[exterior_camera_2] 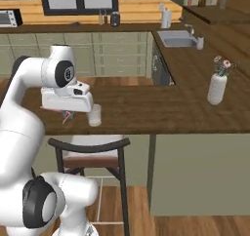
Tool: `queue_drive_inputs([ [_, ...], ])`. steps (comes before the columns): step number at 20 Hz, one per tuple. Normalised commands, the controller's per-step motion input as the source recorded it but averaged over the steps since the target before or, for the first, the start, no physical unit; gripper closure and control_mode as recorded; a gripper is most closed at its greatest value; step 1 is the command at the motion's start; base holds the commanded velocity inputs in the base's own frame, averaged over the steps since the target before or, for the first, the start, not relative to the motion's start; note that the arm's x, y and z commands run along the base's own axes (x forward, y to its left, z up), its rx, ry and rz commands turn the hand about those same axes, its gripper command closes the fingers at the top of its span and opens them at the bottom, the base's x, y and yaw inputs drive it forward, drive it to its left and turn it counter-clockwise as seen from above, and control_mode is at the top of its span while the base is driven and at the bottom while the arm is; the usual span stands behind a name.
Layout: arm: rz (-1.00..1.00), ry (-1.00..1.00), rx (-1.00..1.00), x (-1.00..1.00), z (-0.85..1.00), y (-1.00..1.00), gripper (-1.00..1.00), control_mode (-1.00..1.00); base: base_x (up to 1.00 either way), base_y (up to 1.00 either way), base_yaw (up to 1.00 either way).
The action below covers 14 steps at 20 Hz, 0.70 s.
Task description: Take a straw from the drawer in front and place it inside the glass cup on the dining counter.
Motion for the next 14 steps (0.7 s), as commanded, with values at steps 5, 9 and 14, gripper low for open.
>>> queue_drive_inputs([
  [5, 0.00, 0.00, 0.00, 0.00, 0.00, 0.00, 1.00, 1.00, 0.94, -0.21, 0.25],
  [9, 0.00, 0.00, 0.00, 0.00, 0.00, 0.00, 1.00, 1.00, 0.87, -0.32, 0.34],
  [14, 0.00, 0.00, 0.00, 0.00, 0.00, 0.00, 1.00, 1.00, 0.83, -0.13, 0.23],
])
